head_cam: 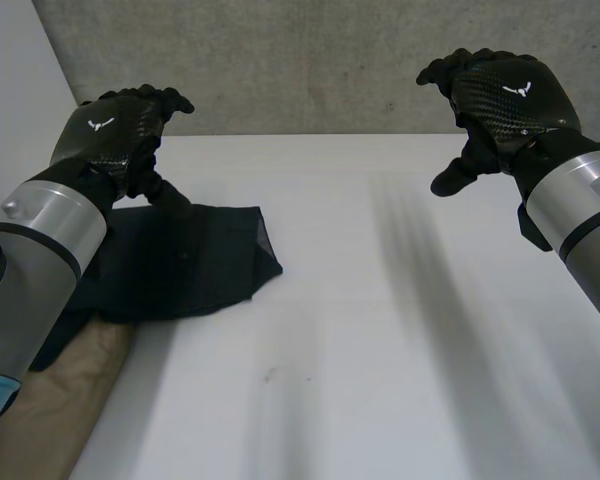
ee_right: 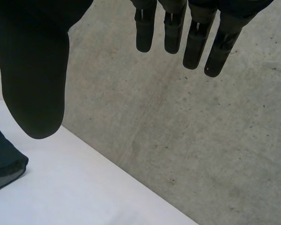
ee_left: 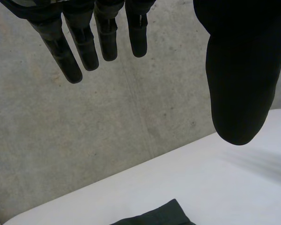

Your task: Fold the laundry.

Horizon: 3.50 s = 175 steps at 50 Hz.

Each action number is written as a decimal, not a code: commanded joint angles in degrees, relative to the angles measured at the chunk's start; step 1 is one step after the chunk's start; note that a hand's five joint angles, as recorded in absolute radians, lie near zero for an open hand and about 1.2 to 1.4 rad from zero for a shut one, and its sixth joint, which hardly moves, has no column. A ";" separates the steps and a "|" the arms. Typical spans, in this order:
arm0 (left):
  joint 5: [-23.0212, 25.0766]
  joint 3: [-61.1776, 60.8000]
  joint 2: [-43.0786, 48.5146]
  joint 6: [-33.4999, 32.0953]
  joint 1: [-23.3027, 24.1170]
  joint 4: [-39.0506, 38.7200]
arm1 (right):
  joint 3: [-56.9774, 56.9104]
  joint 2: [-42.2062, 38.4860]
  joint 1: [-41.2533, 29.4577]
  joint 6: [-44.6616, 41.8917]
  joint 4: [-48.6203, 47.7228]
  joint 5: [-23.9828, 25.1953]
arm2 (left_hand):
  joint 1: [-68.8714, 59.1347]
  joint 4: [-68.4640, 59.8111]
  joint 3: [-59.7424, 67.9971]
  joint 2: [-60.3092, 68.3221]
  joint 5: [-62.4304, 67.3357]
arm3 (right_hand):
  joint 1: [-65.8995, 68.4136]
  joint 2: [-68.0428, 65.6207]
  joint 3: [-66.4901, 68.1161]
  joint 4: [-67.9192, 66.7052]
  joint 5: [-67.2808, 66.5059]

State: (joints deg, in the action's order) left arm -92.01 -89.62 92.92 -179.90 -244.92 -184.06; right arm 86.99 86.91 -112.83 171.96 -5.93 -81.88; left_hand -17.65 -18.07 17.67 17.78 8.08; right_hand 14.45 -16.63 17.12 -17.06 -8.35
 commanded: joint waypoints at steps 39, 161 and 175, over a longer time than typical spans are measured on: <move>-0.28 -1.08 0.07 -0.19 -1.27 0.28 | 0.37 -0.95 -0.20 -1.72 -0.57 0.49 | 7.65 8.07 -7.67 -7.78 -8.08 | -4.45 6.63 -7.12 7.06 8.35; 1.39 7.45 -19.17 -17.59 3.65 5.81 | -21.87 3.68 -1.96 -2.42 15.78 6.03 | -62.35 -61.93 62.33 62.22 61.92 | 65.55 -63.37 62.88 -62.94 -61.65; 1.48 12.45 -2.32 -16.36 3.66 5.82 | -23.88 -5.42 -0.20 -2.77 15.69 8.14 | -62.35 -61.93 62.33 62.22 61.92 | 65.55 -63.37 62.88 -62.94 -61.65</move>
State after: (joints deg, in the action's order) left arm -90.67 -80.44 79.39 -196.18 -240.83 -177.74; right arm 65.77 91.39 -113.69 169.23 9.75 -74.05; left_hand -62.34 -68.83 67.95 67.78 56.29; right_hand 55.29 -67.09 67.77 -68.02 -56.45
